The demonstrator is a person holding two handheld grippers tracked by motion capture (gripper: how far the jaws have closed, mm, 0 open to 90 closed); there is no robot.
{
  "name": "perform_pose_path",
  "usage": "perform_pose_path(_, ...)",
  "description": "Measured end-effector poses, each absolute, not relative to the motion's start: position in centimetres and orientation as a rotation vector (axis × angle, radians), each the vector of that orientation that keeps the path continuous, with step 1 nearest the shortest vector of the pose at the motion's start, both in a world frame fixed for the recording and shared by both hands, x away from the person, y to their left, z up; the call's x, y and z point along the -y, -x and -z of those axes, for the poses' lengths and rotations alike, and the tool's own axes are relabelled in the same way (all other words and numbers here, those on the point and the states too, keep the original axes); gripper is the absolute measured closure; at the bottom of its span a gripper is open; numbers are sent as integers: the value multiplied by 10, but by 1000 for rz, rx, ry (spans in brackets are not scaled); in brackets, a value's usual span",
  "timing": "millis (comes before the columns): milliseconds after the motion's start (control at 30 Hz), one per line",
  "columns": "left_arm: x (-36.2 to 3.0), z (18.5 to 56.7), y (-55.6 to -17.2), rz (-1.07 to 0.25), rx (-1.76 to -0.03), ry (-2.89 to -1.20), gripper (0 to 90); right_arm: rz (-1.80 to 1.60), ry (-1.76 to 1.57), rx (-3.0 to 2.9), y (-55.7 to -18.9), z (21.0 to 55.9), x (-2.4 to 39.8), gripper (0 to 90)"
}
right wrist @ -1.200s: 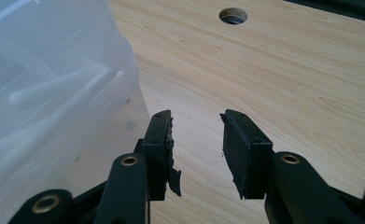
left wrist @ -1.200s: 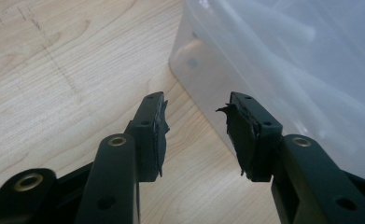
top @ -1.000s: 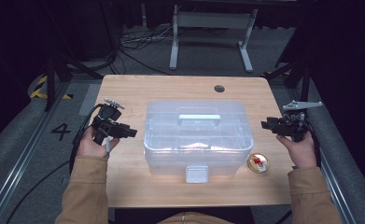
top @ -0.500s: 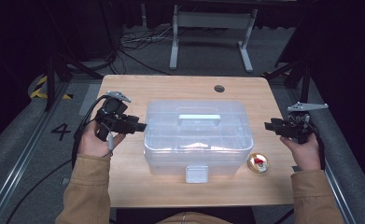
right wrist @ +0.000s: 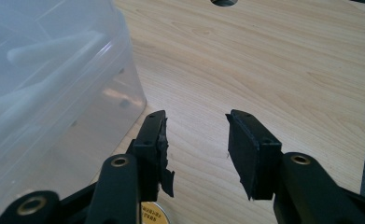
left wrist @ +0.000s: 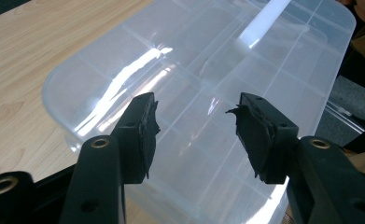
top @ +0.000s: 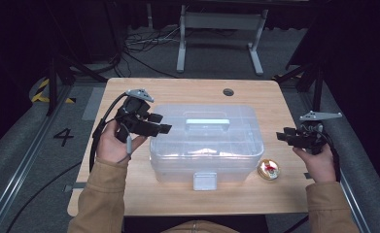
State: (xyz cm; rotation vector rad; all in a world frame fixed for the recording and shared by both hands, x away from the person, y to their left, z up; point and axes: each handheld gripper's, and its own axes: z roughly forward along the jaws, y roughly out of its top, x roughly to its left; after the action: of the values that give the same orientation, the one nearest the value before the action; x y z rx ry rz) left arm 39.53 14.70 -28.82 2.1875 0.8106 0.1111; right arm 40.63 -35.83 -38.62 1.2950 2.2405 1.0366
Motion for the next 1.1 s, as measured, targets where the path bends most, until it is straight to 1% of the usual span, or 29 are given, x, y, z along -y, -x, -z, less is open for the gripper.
perform_pose_path(333, -114, 288, -408, -84, -749, -2241, 448, -1026, -1304, -2243, -401, 388, 360, 558)
perform_pose_path(500, -100, 289, -413, -96, -741, -2285, 446, -1026, -1291, -2247, -399, 389, 360, 543)
perform_pose_path(833, -74, 297, -424, -64, -718, -2346, 446, -1038, -1277, -2253, -399, 388, 359, 532)
perform_pose_path(1100, -66, 302, -428, -71, -709, -2400, 507, -1039, -1267, -2268, -399, 389, 357, 530)
